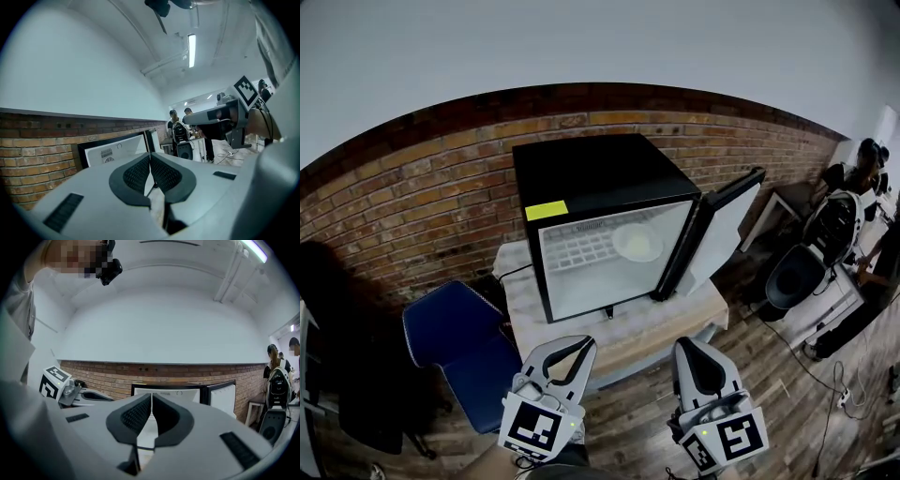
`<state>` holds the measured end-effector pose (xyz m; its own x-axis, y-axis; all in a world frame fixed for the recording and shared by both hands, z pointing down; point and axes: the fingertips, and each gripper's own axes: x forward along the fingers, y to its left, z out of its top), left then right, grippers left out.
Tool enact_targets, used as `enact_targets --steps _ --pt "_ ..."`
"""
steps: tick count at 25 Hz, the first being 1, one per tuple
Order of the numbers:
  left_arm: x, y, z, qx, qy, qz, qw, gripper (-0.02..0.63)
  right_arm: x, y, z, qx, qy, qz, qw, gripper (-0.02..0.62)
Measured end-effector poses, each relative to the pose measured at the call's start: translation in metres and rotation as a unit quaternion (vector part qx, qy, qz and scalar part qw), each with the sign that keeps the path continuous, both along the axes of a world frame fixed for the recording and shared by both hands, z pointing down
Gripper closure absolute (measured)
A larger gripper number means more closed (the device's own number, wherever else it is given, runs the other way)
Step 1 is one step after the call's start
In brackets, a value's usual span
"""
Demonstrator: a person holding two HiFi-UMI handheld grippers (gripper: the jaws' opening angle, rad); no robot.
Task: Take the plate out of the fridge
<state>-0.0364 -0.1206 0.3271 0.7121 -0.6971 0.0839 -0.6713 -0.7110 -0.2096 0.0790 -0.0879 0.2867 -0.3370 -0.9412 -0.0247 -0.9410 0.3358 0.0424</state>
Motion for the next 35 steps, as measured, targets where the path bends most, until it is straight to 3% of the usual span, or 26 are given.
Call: enact_targets --steps 13,25,31,35 --pt "0.004 -0.1 -0.008 0.005 -0.002 0.03 0.9995 0.584 0.001 -0.094 -0.003 -0.006 0.001 0.03 1.0 0.564" --pt "0.021 -0.13 -0.005 -0.002 -0.005 0.013 0.9999 0.584 0.022 -0.132 0.011 -0.026 -0.005 0.015 1.0 0.563" --pt "0.036 -0.14 -0.008 0.0 -0.005 -0.001 1.0 0.584 0.037 -0.155 0.013 -0.028 -0.05 -0.007 0.998 0.561" --pt "0.044 -0.148 -0.01 0.004 0.0 -0.005 1.0 0.585 0.043 -0.174 0.014 -0.029 -0.048 -0.02 0.998 0.561"
